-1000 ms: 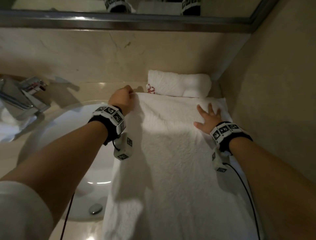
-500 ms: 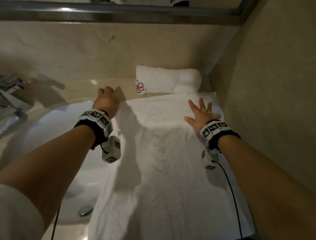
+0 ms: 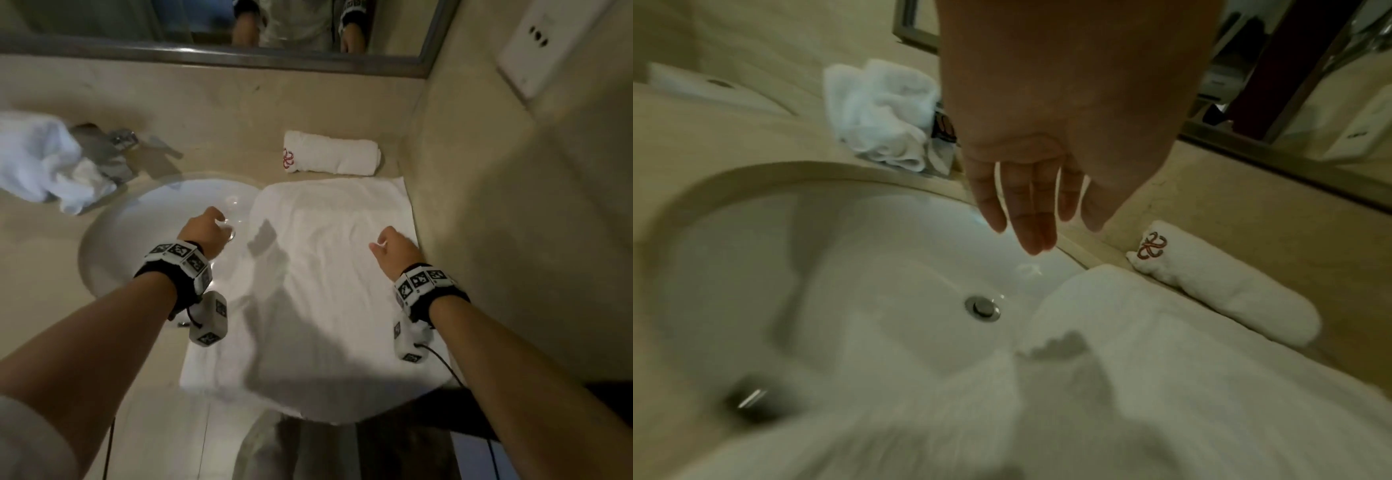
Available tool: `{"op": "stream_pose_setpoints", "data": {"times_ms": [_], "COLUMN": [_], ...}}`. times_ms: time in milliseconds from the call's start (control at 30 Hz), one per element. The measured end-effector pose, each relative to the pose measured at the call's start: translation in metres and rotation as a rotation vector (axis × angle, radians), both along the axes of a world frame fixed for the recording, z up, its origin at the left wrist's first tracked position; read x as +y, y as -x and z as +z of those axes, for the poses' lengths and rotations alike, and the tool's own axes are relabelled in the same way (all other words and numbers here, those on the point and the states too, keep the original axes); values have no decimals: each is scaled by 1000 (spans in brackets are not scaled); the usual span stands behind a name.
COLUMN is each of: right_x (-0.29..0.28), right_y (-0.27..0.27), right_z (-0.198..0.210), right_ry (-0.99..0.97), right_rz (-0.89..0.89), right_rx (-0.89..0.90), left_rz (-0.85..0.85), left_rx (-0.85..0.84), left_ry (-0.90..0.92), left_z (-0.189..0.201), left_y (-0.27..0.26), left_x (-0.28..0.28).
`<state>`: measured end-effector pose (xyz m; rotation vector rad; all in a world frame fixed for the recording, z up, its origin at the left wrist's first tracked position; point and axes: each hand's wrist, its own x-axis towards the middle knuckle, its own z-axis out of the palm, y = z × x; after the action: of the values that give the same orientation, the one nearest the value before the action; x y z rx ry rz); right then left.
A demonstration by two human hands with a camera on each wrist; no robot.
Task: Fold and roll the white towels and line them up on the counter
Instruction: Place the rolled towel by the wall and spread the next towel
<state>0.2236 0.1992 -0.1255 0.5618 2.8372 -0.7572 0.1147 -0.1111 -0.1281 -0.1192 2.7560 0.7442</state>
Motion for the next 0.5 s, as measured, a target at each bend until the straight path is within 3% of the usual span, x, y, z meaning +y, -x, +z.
{"op": "stream_pose_setpoints", "data": {"times_ms": [133,300,500], "right_x": [-9,-23,-25], "right_y": [-73,-163,-217], "right_z": [2,-21,-59], "right_ry": [0,-26,51], "right_rz": [9,30,-140], "right_rx": [-58,-203,-343], "left_rz": [70,96,98], "left_rx": [-41,-22,-192], "left_ry": [-44,35,197], "left_z": [-5,-11,-38], "left_y": [-78,-160,-220], "left_x": [-11,-20,-48]}}
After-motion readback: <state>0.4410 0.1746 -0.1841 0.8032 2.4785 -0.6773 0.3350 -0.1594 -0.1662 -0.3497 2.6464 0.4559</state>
